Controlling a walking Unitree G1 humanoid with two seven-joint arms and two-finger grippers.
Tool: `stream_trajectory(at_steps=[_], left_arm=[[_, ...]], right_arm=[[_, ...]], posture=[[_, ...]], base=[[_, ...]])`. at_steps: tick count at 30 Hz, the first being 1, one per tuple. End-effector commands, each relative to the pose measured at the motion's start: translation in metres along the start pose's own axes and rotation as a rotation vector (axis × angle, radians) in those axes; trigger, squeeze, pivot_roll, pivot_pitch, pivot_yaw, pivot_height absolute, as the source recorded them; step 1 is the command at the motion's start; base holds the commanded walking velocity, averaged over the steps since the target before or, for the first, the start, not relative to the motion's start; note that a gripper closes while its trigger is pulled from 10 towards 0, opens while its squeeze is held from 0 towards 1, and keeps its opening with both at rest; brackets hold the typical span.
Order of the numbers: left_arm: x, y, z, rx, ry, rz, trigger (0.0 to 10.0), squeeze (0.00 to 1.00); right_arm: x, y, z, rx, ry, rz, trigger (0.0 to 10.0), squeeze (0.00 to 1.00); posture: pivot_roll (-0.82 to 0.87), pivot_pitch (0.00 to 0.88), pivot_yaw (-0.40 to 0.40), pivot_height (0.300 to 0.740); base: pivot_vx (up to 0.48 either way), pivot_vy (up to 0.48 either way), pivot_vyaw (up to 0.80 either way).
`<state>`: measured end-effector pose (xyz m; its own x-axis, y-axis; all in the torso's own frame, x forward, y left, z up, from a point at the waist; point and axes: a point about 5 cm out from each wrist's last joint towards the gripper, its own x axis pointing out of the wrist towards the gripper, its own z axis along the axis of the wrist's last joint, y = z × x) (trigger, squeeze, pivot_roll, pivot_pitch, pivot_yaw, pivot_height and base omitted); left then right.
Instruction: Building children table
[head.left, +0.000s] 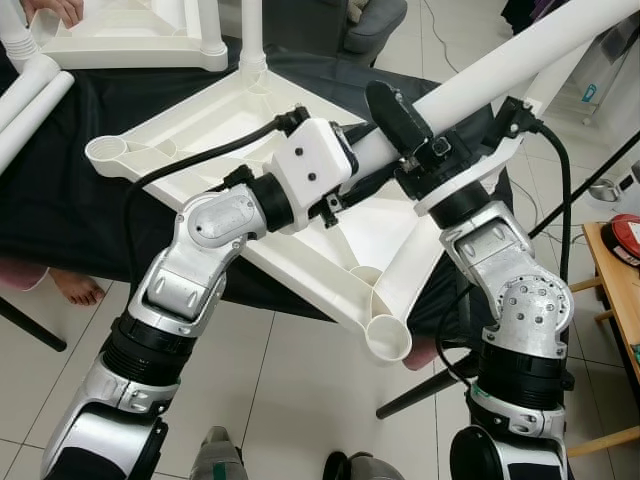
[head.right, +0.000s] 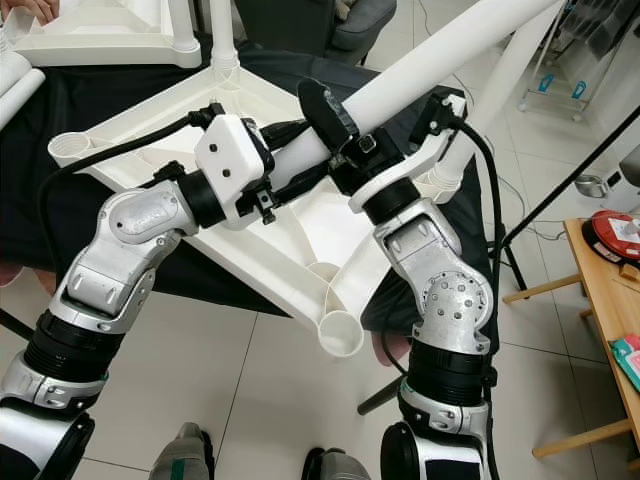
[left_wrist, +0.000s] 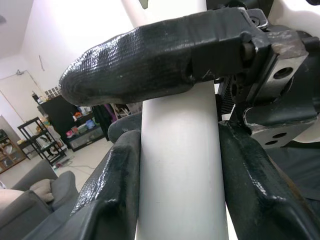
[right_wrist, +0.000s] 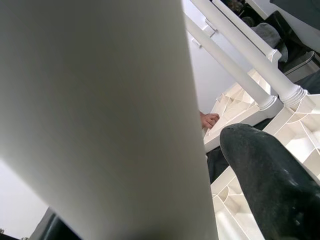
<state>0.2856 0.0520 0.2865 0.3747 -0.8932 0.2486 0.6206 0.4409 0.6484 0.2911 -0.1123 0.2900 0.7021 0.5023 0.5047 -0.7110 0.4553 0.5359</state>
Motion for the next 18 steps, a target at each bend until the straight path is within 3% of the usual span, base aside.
stream_trajectory(at_steps=[1,3,4,5,6,7,8,9,10,13,14,15,16,18], left_arm=[[0.007,-0.008,0.017,0.053,-0.086,-0.038,10.0,0.00],[0.008,-0.007,0.016,0.059,-0.084,-0.031,10.0,0.00],[0.008,-0.005,0.014,0.064,-0.072,-0.015,10.0,0.00],[0.008,-0.005,0.014,0.064,-0.072,-0.015,10.0,0.00],[0.009,-0.004,0.013,0.066,-0.064,-0.004,10.0,0.00],[0.009,-0.004,0.013,0.066,-0.064,-0.004,10.0,0.00],[0.009,-0.003,0.010,0.069,-0.050,0.006,10.0,0.00],[0.009,-0.003,0.010,0.069,-0.050,0.006,10.0,0.00],[0.009,-0.002,0.008,0.063,-0.042,0.017,10.0,0.00],[0.009,-0.002,0.008,0.063,-0.042,0.017,10.0,0.00],[0.010,-0.001,0.006,0.058,-0.032,0.030,10.0,0.21],[0.010,-0.001,0.006,0.058,-0.032,0.030,10.0,0.21],[0.010,-0.001,0.004,0.042,-0.024,0.029,10.0,1.00],[0.010,-0.001,0.002,0.023,-0.017,0.035,10.0,1.00]], right_arm=[[0.001,-0.002,-0.006,0.020,0.041,-0.003,10.0,0.00],[0.000,-0.003,-0.010,0.006,0.070,-0.007,10.0,0.00],[-0.002,-0.004,-0.014,-0.011,0.095,-0.023,5.3,0.00],[-0.002,-0.004,-0.014,-0.011,0.095,-0.023,5.3,0.00],[-0.004,-0.006,-0.017,-0.023,0.110,-0.036,4.5,0.00],[-0.004,-0.006,-0.017,-0.023,0.110,-0.036,4.5,0.00],[-0.006,-0.007,-0.019,-0.045,0.122,-0.055,3.4,0.00],[-0.006,-0.007,-0.019,-0.045,0.122,-0.055,3.4,0.00],[-0.008,-0.009,-0.020,-0.059,0.128,-0.070,0.0,0.00],[-0.008,-0.009,-0.020,-0.059,0.128,-0.070,0.0,0.00],[-0.009,-0.009,-0.021,-0.076,0.130,-0.083,0.0,0.00],[-0.009,-0.009,-0.021,-0.076,0.130,-0.083,0.0,0.00],[-0.010,-0.010,-0.021,-0.095,0.126,-0.097,0.0,0.00],[-0.011,-0.011,-0.019,-0.117,0.113,-0.111,0.0,0.00]], posture=[[0.21,0.102,-0.081,0.740],[0.21,0.102,-0.081,0.740],[0.21,0.106,-0.083,0.740],[0.21,0.106,-0.083,0.740],[0.21,0.106,-0.083,0.740],[0.21,0.106,-0.083,0.740],[0.21,0.108,-0.082,0.740],[0.21,0.108,-0.082,0.740],[0.20,0.110,-0.080,0.740],[0.20,0.110,-0.080,0.740],[0.20,0.111,-0.078,0.740],[0.20,0.111,-0.078,0.740],[0.20,0.113,-0.073,0.740],[0.20,0.113,-0.073,0.740]], base=[[0.000,0.000,0.00],[0.000,0.000,0.00],[0.000,0.000,0.00],[0.000,0.000,0.00],[0.000,0.000,0.00],[0.000,0.000,0.00],[0.000,0.000,0.00],[0.000,0.000,0.00],[0.000,0.000,0.00],[0.000,0.000,0.00],[0.000,0.000,0.00],[0.000,0.000,0.00],[0.000,0.000,0.00],[0.000,0.000,0.00]])
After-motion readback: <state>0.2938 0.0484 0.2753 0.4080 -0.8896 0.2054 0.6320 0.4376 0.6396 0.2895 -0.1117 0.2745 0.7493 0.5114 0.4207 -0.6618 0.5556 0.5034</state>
